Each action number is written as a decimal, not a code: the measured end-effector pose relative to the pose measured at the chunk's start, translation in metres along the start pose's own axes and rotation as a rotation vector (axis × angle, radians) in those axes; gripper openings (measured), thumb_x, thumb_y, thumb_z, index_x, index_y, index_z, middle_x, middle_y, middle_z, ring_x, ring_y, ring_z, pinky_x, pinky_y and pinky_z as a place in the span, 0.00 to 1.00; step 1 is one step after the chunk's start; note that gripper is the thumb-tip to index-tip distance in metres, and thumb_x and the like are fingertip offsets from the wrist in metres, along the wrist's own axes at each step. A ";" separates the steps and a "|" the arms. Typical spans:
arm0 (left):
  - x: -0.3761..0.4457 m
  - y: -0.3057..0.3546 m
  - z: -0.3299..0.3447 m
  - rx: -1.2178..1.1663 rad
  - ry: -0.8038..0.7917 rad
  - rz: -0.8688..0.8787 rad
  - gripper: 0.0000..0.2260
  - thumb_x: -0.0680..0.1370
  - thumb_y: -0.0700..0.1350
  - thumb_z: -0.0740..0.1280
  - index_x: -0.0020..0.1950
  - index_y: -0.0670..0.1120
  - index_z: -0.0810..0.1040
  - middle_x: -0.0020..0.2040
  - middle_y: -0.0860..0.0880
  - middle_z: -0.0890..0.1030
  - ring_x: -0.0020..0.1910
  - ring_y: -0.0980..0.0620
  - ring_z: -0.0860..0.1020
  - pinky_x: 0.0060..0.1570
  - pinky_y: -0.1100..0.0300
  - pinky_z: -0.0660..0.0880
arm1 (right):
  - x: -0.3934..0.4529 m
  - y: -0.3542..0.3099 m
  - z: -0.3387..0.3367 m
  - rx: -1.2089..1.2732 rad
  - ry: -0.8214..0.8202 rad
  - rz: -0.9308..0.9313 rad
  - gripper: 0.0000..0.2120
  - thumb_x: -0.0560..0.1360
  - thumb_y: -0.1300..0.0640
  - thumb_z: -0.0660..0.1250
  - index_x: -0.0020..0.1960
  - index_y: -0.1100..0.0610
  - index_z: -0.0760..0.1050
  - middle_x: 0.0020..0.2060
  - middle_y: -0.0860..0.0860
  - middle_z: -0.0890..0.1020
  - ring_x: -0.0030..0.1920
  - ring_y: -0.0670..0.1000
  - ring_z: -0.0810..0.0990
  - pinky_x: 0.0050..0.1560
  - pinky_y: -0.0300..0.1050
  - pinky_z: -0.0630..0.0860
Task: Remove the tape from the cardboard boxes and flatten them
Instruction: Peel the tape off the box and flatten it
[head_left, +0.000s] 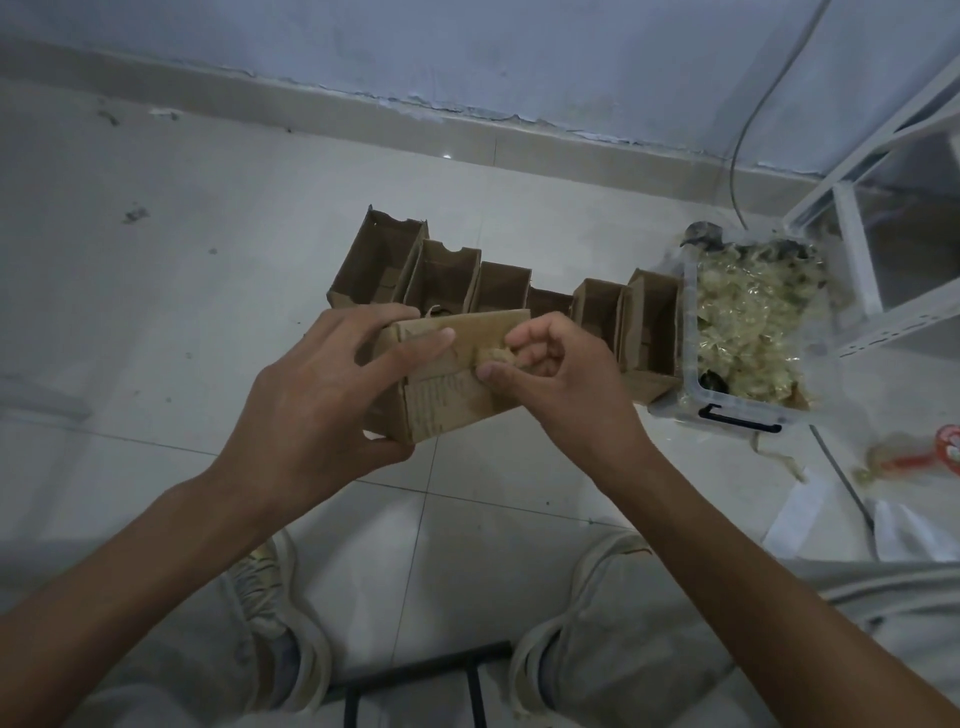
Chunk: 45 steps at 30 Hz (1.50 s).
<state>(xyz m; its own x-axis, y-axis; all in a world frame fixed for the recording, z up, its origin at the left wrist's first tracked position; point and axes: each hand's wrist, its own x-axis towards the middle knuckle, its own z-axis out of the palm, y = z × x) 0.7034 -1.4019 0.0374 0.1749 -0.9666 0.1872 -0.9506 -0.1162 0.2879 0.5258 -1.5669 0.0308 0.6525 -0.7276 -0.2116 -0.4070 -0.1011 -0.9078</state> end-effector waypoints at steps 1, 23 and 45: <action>0.000 0.000 0.000 -0.001 0.000 0.009 0.47 0.60 0.50 0.87 0.77 0.52 0.72 0.73 0.45 0.73 0.68 0.43 0.72 0.52 0.48 0.80 | 0.000 0.001 -0.001 0.067 -0.010 0.021 0.09 0.75 0.55 0.78 0.51 0.54 0.80 0.42 0.49 0.83 0.39 0.41 0.81 0.40 0.35 0.79; 0.011 -0.011 -0.012 -0.007 0.014 -0.139 0.38 0.67 0.70 0.70 0.74 0.57 0.71 0.66 0.45 0.70 0.60 0.47 0.72 0.48 0.48 0.81 | 0.006 0.005 -0.024 0.731 -0.384 0.452 0.14 0.80 0.54 0.69 0.61 0.61 0.79 0.38 0.48 0.76 0.32 0.43 0.70 0.32 0.35 0.70; 0.009 -0.003 -0.003 -0.006 0.025 -0.126 0.39 0.65 0.63 0.78 0.74 0.54 0.73 0.66 0.44 0.72 0.59 0.45 0.73 0.47 0.47 0.81 | -0.008 0.002 0.004 -0.178 0.014 -0.116 0.15 0.78 0.48 0.74 0.62 0.49 0.77 0.39 0.43 0.78 0.39 0.42 0.78 0.40 0.33 0.76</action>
<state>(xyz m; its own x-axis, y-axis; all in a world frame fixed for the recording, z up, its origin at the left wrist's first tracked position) 0.7091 -1.4098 0.0411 0.2993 -0.9384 0.1727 -0.9192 -0.2350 0.3159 0.5228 -1.5584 0.0293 0.6931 -0.7134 -0.1035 -0.4375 -0.3021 -0.8469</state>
